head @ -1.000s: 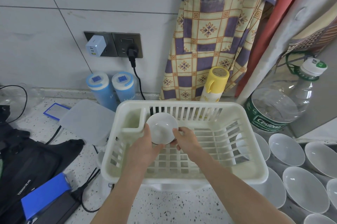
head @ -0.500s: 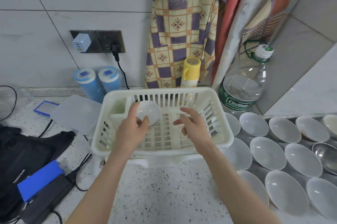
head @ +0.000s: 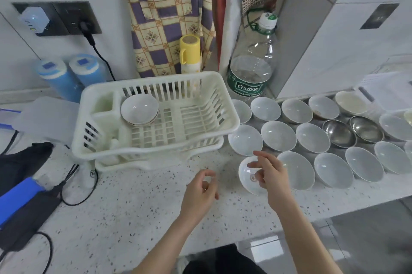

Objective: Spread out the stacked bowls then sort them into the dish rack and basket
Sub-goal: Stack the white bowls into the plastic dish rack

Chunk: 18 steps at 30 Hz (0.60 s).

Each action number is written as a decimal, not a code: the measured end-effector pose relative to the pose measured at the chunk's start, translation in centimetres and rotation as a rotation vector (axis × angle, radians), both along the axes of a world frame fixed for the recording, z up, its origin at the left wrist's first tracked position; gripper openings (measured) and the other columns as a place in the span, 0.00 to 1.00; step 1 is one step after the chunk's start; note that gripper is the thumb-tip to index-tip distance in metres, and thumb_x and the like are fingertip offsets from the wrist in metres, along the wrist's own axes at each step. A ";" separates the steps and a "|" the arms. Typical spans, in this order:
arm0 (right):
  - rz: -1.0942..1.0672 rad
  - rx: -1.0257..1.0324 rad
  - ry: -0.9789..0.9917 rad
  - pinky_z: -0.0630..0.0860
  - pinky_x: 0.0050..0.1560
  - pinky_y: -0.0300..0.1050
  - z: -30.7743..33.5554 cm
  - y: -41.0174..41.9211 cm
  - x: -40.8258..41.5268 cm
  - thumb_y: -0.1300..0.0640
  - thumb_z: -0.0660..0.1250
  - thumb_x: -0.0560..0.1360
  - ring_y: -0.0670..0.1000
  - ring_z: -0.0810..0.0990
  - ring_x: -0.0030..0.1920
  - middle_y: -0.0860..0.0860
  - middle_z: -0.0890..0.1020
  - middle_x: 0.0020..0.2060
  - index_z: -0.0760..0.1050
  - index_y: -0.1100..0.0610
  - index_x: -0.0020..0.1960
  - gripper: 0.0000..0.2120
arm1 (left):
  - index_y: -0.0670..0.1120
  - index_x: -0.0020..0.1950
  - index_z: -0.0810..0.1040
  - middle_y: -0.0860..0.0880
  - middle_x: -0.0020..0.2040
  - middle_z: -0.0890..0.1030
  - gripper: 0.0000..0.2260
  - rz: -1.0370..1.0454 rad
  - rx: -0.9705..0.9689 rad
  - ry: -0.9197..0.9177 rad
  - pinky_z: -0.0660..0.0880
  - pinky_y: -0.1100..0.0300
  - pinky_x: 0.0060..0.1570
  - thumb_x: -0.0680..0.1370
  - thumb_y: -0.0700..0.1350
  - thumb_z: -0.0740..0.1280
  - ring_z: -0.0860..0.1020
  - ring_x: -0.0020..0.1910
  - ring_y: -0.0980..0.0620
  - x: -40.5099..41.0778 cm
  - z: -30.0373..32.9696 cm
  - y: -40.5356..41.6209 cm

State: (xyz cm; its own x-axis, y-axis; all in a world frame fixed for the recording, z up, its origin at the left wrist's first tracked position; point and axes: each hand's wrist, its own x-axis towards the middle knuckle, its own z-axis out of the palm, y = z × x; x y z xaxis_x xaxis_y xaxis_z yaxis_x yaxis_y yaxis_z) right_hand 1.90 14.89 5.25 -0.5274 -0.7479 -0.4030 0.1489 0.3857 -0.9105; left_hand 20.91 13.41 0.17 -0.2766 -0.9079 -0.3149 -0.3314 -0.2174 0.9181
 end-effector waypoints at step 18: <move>0.099 0.364 -0.194 0.60 0.20 0.36 -6.7 8.7 -15.0 0.45 0.63 0.78 0.47 0.69 0.27 0.51 0.87 0.38 0.73 0.48 0.52 0.08 | 0.51 0.61 0.72 0.43 0.44 0.87 0.10 0.440 0.522 0.154 0.58 0.65 0.19 0.81 0.50 0.62 0.70 0.24 0.54 -14.1 -3.6 5.5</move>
State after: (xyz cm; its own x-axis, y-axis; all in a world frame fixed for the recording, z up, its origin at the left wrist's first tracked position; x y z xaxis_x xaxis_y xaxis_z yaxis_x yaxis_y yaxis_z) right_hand -13.07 23.63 -1.50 -0.3488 -0.5820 -0.7346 0.2499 0.6976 -0.6714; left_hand 6.83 18.90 -3.41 0.0060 -0.6868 -0.7268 0.0143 -0.7267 0.6868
